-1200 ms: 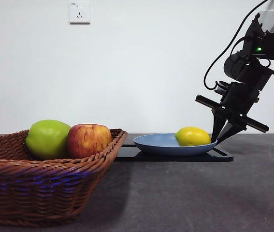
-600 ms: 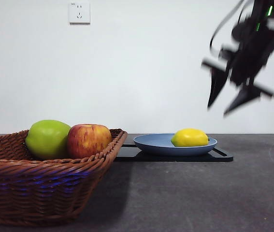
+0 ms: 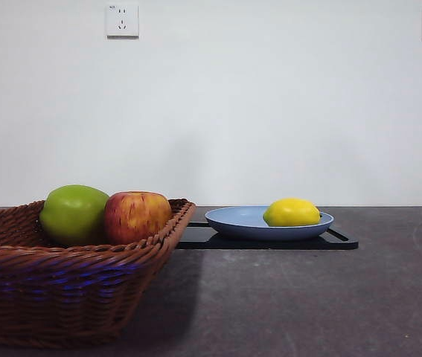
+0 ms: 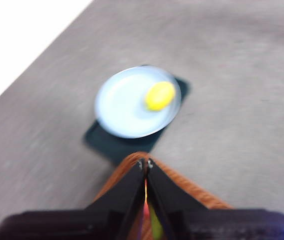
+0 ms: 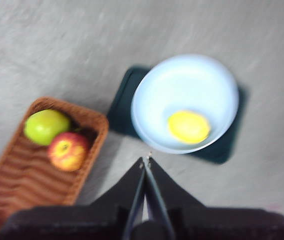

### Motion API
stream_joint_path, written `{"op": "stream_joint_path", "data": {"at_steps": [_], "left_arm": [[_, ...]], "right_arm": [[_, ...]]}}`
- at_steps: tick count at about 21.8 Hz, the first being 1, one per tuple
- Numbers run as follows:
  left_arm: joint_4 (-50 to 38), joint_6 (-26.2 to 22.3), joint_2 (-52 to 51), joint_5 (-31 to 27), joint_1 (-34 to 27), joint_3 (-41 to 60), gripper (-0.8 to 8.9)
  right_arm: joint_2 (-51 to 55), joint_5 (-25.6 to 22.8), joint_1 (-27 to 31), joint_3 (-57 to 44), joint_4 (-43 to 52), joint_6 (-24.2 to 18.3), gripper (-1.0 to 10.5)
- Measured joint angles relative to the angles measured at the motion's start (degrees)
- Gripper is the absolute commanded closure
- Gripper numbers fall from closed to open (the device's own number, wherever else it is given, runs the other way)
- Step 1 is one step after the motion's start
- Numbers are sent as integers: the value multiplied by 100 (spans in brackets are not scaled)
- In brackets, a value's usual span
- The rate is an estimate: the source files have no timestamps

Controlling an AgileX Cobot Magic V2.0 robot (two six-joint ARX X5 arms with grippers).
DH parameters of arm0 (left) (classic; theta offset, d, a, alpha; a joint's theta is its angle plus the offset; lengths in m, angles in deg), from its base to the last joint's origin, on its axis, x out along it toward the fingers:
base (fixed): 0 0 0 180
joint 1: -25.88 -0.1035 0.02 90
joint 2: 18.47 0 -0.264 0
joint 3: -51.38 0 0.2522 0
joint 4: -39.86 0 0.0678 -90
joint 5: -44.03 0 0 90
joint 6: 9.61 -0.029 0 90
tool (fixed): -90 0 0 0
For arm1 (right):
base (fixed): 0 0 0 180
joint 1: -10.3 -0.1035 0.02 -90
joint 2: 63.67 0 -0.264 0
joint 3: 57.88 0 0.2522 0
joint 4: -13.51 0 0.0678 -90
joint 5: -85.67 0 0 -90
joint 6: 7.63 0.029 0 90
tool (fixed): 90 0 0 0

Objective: Take the lemon from the basket,put the lemon in the plate,hand out the plate

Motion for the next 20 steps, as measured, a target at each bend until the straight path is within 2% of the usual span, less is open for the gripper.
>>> {"op": "stream_joint_path", "data": {"at_steps": [4,6,8,10,13,20], "left_arm": [[-136,177,-111,404,-892,249,807],[-472,326,-387,444,-1239,789,807],[-1073,481,-868,450,-1449,1580,807],[-1823,660,-1469,448,-1628,2544,807],[-2706,866,-2319,444,-1827,3873,807],[-3560,997,-3268,470,-1832,5659,807]], "right_arm": [[721,-2011,-1174,-2,-7,11,945],[970,-2826,-1611,-52,42,92,945],[1222,-3362,-1930,-297,295,140,945],[1506,-3637,-2151,-782,684,164,945],[2074,-3689,-2293,-1947,1714,181,944],[3268,-3692,-2297,-4513,3755,192,944]]}}
